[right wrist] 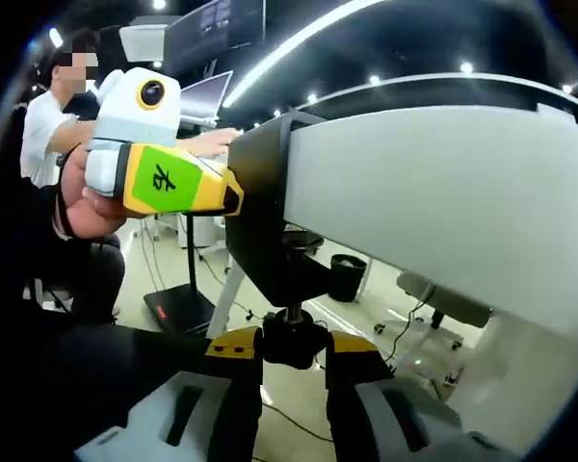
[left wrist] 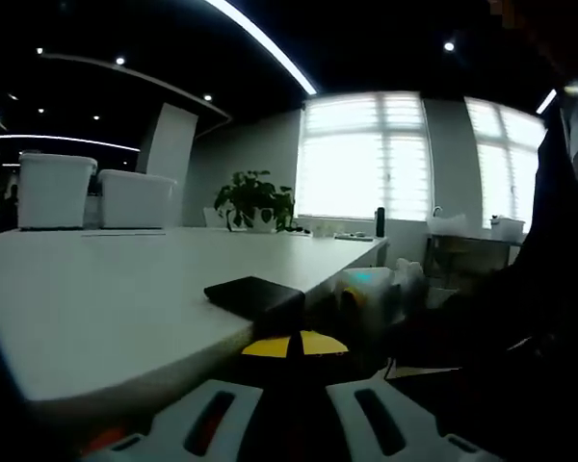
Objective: Clamp the fixed fixture on the desktop, loosen the retaining clip, secure it to the edge of the desk, and tighten the retaining clip.
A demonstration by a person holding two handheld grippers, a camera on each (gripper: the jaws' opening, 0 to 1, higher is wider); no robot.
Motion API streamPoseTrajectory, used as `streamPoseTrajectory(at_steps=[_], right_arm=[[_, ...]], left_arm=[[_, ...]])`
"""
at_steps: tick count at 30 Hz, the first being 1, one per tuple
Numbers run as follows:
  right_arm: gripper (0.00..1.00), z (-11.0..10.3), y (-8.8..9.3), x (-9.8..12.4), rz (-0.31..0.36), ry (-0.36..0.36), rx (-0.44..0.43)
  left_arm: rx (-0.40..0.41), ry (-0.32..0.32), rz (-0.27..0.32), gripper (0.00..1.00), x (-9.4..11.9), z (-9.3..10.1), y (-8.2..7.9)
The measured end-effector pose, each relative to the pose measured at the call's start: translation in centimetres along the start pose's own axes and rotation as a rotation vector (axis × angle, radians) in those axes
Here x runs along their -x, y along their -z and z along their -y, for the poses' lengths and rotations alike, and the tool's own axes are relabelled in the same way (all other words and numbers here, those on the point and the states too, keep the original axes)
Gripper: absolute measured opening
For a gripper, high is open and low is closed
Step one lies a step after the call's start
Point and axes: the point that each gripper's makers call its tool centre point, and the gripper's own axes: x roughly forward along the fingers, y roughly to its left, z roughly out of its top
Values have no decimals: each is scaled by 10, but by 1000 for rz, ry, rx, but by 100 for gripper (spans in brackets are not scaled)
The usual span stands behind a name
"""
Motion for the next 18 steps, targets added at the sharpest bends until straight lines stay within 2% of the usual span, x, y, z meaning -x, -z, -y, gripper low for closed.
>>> streamPoseTrajectory(at_steps=[3, 5, 7, 9, 10, 11, 13, 15, 17, 18], right_arm=[[23, -2, 1, 0, -12, 5, -11], [25, -1, 0, 0, -21, 36, 6], [32, 5, -3, 1, -16, 98, 30], [43, 14, -4, 4, -7, 219, -65], [53, 21, -4, 7, -9, 286, -75], [57, 25, -8, 8, 20, 336, -100], [58, 24, -10, 12, 30, 419, -179], [60, 22, -10, 12, 28, 478, -195], [56, 16, -2, 9, -8, 527, -265], [54, 17, -3, 9, -6, 545, -267]], left_arm=[[3, 2, 3, 3, 1, 0, -1], [6, 4, 6, 3, 0, 0, -1], [9, 3, 8, 3, 0, -2, -1], [10, 2, 11, 3, 2, -3, -1], [14, 1, 14, 3, 3, -3, -2], [14, 0, 15, 3, 4, -3, -2], [12, -3, 20, 3, 6, -4, -4], [13, -7, 23, 3, 7, -4, -5], [13, -12, 26, 3, 7, -4, -5], [13, -13, 26, 3, 7, -4, -5]])
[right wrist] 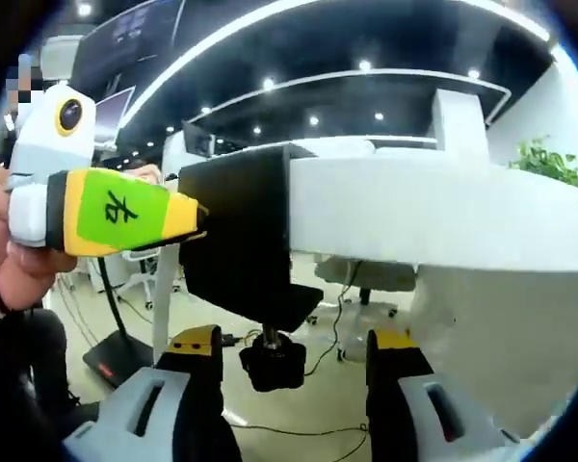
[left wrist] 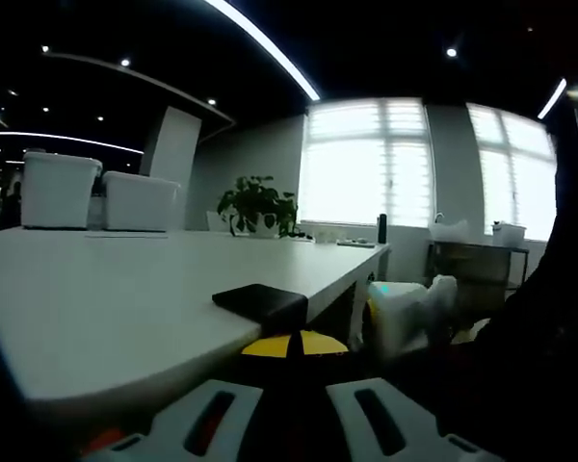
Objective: Clamp the fixed fixture on the desktop, loosen the retaining clip, secure it to the edge of the desk, and tighten the retaining clip.
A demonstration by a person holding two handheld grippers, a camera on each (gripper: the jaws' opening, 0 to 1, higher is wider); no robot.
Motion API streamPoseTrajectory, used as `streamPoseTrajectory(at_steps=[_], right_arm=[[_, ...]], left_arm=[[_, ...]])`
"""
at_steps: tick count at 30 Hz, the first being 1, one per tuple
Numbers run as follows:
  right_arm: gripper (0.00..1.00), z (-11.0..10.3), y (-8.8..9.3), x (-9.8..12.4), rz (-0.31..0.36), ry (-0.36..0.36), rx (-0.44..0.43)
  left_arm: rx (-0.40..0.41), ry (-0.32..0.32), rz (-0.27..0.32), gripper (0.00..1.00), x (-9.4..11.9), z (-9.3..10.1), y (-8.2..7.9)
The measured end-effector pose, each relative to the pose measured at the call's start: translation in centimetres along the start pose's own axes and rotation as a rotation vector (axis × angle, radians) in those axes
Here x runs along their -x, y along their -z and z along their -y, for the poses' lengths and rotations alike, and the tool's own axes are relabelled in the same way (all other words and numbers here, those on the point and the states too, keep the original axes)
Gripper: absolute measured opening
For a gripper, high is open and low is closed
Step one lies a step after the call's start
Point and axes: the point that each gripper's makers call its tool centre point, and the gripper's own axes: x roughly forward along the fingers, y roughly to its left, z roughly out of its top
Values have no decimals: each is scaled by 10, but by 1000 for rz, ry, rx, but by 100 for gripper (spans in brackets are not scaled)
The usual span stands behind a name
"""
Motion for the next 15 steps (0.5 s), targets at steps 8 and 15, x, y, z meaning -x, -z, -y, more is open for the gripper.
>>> streamPoseTrajectory(at_steps=[8, 15], right_arm=[[27, -3, -6, -2, 5, 71, 3], [26, -1, -4, -3, 1, 60, 1]], left_arm=[[6, -6, 6, 3, 2, -5, 1], [12, 2, 9, 3, 1, -7, 1]])
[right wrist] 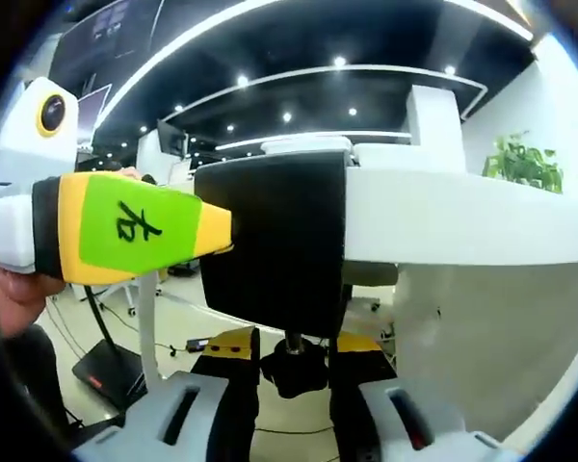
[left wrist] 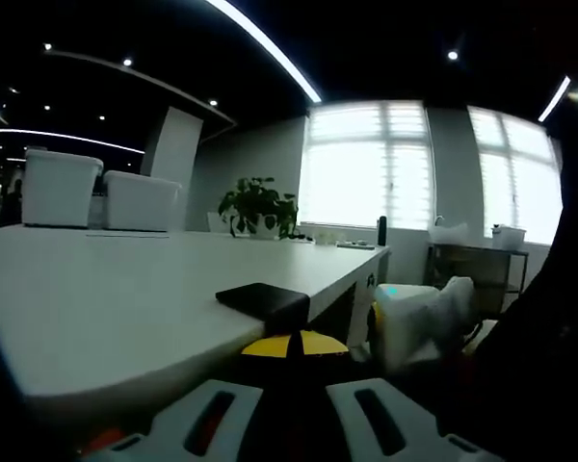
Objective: Clamp the fixed fixture on the desktop, loosen the retaining clip, secure it to the edge of the desk, and tighten the retaining clip.
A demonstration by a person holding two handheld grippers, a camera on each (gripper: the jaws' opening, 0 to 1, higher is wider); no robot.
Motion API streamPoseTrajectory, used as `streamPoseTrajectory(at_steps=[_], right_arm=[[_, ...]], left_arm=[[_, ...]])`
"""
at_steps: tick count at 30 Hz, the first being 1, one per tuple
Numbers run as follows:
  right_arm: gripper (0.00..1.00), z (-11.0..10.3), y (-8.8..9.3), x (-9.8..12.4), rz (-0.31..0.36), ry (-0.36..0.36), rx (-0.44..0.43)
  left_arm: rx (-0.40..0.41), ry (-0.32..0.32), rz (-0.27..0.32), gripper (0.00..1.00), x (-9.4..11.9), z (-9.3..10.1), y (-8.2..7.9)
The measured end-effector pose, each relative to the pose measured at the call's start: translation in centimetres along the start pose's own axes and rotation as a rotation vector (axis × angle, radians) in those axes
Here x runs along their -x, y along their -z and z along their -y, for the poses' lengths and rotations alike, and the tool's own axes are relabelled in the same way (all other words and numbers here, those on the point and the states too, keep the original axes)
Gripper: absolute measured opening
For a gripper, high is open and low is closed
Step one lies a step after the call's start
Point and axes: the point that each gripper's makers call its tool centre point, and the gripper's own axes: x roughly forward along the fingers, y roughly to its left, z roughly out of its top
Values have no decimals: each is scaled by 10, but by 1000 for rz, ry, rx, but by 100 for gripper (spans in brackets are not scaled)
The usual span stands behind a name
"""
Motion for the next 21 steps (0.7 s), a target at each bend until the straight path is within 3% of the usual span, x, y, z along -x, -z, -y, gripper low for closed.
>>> streamPoseTrajectory(at_steps=[4, 8, 21], right_arm=[[25, -3, 0, -2, -8, -77, 17], [25, -9, -1, -1, -8, -217, 64], [25, -23, -3, 1, 35, -548, 183]], left_arm=[[-1, -2, -1, 3, -1, -1, 0], [-6, -3, -5, 3, -1, -1, 0], [-12, 9, -17, 3, -5, -4, 2]])
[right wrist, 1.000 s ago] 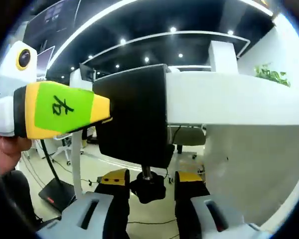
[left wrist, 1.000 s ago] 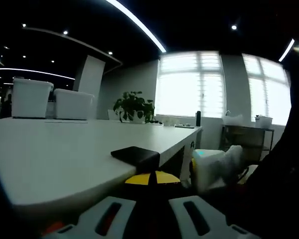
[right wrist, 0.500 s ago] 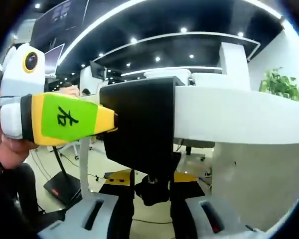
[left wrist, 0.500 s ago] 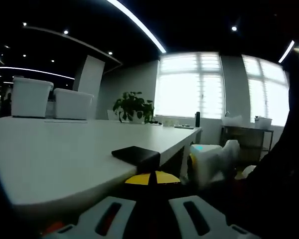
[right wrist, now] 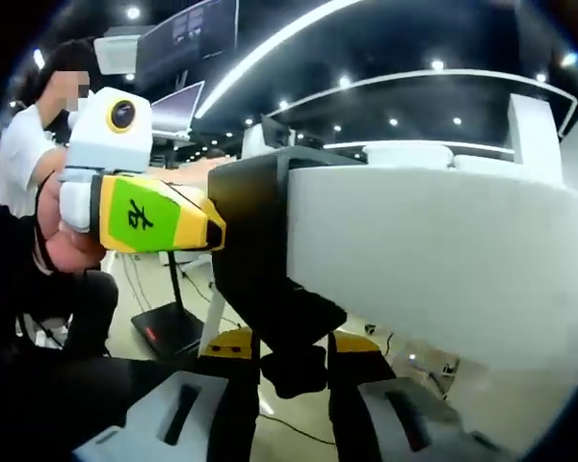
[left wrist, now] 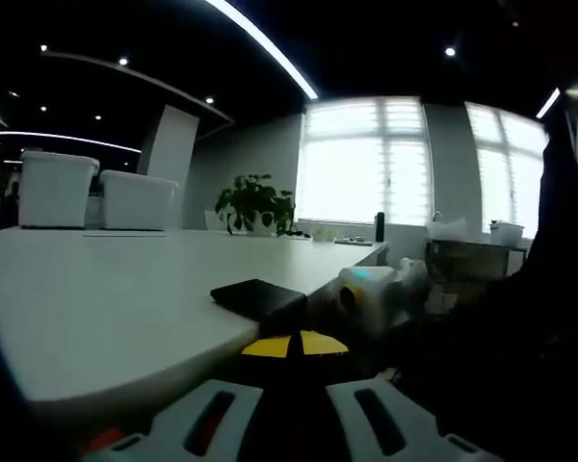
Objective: Clamp the fixed fixture on the desktop, loosen the retaining clip, secure it to the edge of the desk, and tighten the retaining clip.
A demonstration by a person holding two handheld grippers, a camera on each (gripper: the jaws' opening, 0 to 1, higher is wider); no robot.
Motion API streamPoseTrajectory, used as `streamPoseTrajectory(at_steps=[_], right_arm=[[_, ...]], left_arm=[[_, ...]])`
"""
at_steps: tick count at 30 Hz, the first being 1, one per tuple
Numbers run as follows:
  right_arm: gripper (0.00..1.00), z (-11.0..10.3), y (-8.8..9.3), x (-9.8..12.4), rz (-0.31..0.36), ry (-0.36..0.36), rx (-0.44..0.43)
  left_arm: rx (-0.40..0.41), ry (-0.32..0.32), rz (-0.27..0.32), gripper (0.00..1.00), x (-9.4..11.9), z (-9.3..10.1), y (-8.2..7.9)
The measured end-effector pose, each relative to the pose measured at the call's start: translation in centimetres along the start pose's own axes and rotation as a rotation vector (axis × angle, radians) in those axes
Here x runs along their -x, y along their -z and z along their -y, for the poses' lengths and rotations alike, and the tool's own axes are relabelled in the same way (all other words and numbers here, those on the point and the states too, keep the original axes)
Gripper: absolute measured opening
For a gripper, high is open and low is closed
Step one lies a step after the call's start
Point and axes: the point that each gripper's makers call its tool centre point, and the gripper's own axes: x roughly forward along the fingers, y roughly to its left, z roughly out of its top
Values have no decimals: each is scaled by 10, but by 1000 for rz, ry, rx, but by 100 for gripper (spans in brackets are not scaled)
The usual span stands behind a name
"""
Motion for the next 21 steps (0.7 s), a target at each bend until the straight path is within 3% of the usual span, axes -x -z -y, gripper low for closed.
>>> streamPoseTrajectory(at_steps=[3, 9, 12, 13, 16, 19, 21], right_arm=[[25, -10, 0, 1, 15, -52, 70], [26, -7, 1, 0, 3, -41, 40], [32, 2, -1, 2, 4, 63, 84], [34, 4, 0, 2, 1, 85, 71], [44, 22, 6, 12, -25, 244, -25], [45, 13, -3, 23, 36, 336, -92], [50, 2, 6, 23, -11, 370, -112]], left_arm=[[-1, 2, -1, 3, 0, 0, 0], [1, 8, -3, 3, -1, 5, 1], [-3, 7, -4, 3, -1, 8, 1], [-3, 7, -4, 3, -1, 9, 1], [-1, 4, -2, 3, -1, 7, 1], [-2, 1, -3, 3, 0, 5, 1], [3, -4, -1, 3, 1, 5, 1]])
